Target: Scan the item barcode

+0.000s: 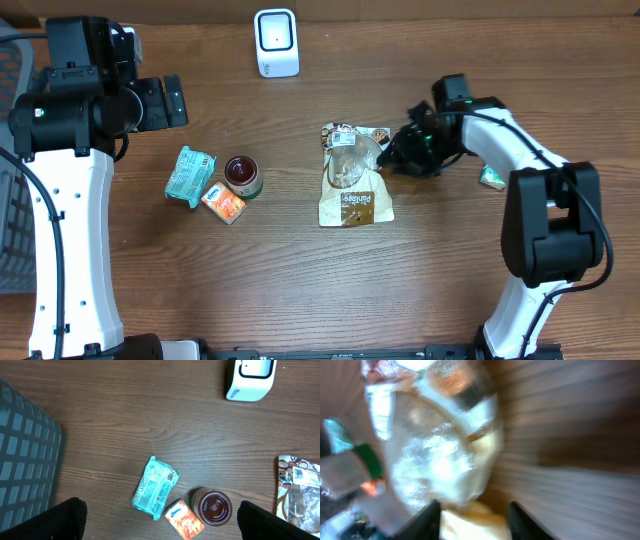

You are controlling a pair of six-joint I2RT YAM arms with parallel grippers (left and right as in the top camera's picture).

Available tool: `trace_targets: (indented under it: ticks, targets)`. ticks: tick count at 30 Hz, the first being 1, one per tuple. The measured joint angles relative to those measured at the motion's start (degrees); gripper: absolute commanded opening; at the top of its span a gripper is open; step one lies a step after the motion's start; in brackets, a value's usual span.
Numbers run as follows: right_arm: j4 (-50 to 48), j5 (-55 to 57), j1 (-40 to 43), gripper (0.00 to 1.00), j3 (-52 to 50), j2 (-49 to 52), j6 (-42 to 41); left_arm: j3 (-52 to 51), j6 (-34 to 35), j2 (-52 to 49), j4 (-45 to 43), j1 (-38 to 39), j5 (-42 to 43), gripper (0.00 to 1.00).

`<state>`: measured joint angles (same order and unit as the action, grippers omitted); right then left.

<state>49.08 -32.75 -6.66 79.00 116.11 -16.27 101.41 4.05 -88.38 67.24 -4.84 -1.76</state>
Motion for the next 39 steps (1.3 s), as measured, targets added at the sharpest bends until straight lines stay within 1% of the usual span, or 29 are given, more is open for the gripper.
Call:
trace_targets:
  ticks: [2,5,8,11,15,19,22,25,29,31,33,35,38,39]
  targets:
    - [0.2,1.9,1.0,0.47,0.0,0.0,0.7,0.0,0.0,0.0,0.0,0.0,0.0,1.0]
    - [1.5,3.0,1.2,0.38,0.2,0.0,1.7,0.0,0.0,0.0,0.0,0.0,0.0,1.0]
    - [6.3,3.1,0.6,0.21,1.7,0.0,2.8,0.0,0.0,0.0,0.0,0.0,0.0,1.0]
    - [9.8,3.2,-0.7,0.13,5.2,0.0,4.5,0.0,0.0,0.0,0.0,0.0,0.0,1.0]
    - [12.2,3.8,-3.1,0.07,10.9,-0.5,5.7,0.0,0.0,0.0,0.0,0.0,0.0,1.0]
    - [12.2,5.2,-6.2,0.05,12.4,-2.4,5.8,0.0,0.0,0.0,0.0,0.0,0.0,0.99]
    - [10.4,8.7,-9.4,0.04,12.0,-2.5,4.2,0.0,0.0,0.0,-0.6,0.0,0.0,1.0]
    - [7.1,12.4,-12.6,0.04,9.5,-2.4,1.8,0.0,0.0,0.0,-2.9,0.0,0.0,1.0]
    - [3.3,14.9,-15.4,0.04,5.7,-0.5,-0.9,0.0,0.0,0.0,-3.0,0.0,0.0,1.0]
    - [1.6,15.5,-15.6,0.08,4.2,1.1,-1.9,0.0,0.0,0.0,-3.0,0.0,0.1,1.0]
    - [0.7,15.7,-15.4,0.16,3.5,2.0,-2.6,0.0,0.1,0.0,-3.3,0.0,1.0,1.0]
    - [0.0,16.3,-15.4,0.17,3.4,2.2,-3.5,0.0,0.1,0.0,-3.7,0.0,2.7,0.99]
    - [-0.3,17.0,-15.5,0.2,3.4,2.1,-4.1,0.0,0.2,0.0,-3.3,0.0,7.0,0.8]
    - [-0.3,17.1,-15.5,0.21,3.4,2.1,-4.1,0.0,0.4,0.0,-2.8,0.0,9.2,0.7]
